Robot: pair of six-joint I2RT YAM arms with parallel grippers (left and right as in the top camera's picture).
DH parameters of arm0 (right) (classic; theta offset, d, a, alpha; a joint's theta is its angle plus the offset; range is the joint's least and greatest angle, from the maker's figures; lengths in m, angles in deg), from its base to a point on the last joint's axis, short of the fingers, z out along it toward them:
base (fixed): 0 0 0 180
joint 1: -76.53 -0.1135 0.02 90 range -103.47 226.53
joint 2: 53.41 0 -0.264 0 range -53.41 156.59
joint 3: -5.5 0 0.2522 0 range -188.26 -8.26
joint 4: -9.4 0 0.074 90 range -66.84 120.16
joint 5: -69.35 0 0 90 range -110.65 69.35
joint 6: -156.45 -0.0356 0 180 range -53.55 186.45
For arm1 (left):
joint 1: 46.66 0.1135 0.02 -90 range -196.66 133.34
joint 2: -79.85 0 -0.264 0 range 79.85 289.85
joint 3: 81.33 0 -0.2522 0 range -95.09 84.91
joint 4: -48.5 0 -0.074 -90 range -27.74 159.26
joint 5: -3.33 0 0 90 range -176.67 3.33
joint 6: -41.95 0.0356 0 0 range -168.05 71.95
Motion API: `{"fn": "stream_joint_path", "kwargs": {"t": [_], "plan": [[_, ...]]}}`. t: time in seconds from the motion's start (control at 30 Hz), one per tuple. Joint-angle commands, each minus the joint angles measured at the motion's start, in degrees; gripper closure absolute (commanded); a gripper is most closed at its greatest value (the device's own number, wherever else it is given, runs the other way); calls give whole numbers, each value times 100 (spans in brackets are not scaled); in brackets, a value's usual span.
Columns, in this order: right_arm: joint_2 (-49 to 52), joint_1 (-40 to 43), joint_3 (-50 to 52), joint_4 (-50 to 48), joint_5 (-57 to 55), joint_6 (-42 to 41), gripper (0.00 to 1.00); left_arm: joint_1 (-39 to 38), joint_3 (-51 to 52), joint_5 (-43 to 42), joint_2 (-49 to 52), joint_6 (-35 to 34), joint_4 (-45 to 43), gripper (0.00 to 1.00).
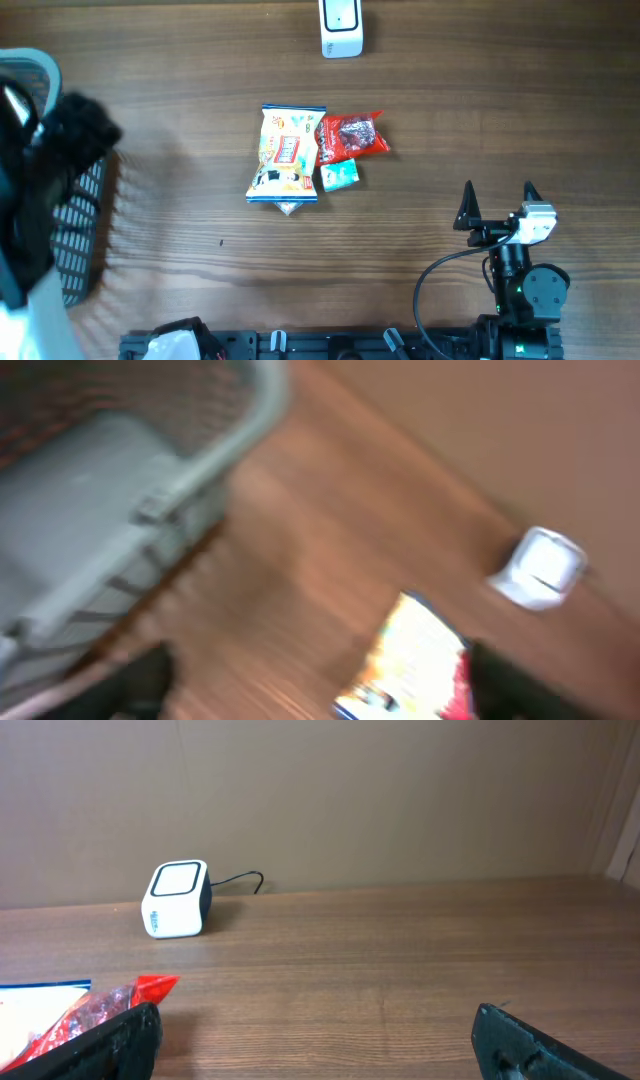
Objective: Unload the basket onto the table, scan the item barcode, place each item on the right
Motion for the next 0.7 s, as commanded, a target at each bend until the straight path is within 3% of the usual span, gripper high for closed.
{"fn": "stream_joint_path", "kwargs": {"t": [0.0,0.33,0.4,0.43,0.47,0.5,0.57,0.63,0.67], "plan": [[-35,13,7,-17,-57,46,0,-304,-52,-1698,-299,-2,280,0],[-35,13,7,-160,24,-66,0,-531,-31,-1864,260,0,767,0],[-35,13,7,-476,1239,-1764,0,-531,-31,-1864,481,0,789,0],[-35,13,7,-402,2072,-3222,0,-531,-31,-1864,595,0,811,0],[-35,13,7,-221,2739,-5567,0,-531,-31,-1862,756,0,807,0],[-35,13,7,-229,2745,-6443,0,-531,-31,-1862,837,0,804,0],[-28,13,4,-1071,3091,-6704,0,-531,-31,-1862,973,0,807,0],[7,13,-103,-2651,3220,-6655,0,-531,-31,-1862,1086,0,804,0],[85,13,-391,-2647,3082,-6596,0,-531,-31,-1862,1110,0,804,0]]}}
